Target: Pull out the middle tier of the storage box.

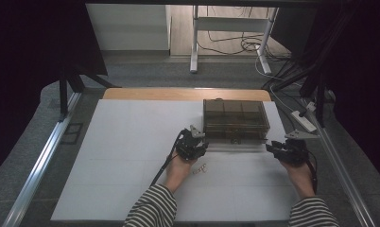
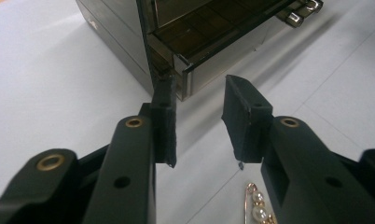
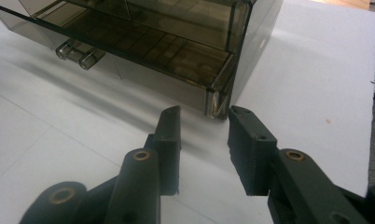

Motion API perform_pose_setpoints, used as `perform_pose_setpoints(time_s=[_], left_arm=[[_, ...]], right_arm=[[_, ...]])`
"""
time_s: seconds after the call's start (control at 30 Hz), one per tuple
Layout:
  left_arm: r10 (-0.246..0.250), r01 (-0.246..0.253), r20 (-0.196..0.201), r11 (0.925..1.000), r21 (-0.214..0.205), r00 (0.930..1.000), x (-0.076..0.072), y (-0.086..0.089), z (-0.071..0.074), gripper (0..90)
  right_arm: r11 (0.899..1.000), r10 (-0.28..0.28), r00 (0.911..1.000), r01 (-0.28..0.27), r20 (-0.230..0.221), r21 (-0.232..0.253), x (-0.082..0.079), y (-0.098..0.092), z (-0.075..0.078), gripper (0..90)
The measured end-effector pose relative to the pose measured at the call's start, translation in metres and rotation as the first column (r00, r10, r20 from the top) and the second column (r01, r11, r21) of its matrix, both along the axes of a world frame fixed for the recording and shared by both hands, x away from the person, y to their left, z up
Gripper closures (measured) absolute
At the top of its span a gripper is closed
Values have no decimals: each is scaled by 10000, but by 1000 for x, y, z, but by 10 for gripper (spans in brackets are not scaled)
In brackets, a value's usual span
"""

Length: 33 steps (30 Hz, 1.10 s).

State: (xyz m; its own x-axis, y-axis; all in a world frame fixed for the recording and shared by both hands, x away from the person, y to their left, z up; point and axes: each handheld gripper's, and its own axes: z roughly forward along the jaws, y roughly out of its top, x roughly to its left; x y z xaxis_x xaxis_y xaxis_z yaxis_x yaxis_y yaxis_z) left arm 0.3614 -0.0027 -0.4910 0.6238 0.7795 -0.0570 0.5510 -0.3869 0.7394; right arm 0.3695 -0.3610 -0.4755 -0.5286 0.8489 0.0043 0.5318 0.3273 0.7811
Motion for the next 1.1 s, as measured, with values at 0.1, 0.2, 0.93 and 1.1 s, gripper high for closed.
perform_pose_setpoints(time_s=[0.1,0.2,0.93,1.1], left_arm=[[27,-27,-89,10000,-46,10000,2,-2,-2,676],[54,-56,-191,9999,-100,9998,4,-2,-4,689],[-36,33,-334,10000,-91,9994,7,-2,-6,782],[-121,121,-348,9999,-9,9993,5,-2,-5,782]], right_arm=[[10000,44,10000,-44,-33,-33,4,2,0,663],[10000,61,10000,-61,-70,-62,7,4,-1,673],[9996,288,9993,-287,-249,26,9,6,-4,713],[9995,318,9992,-319,-242,-39,7,6,-4,728]])
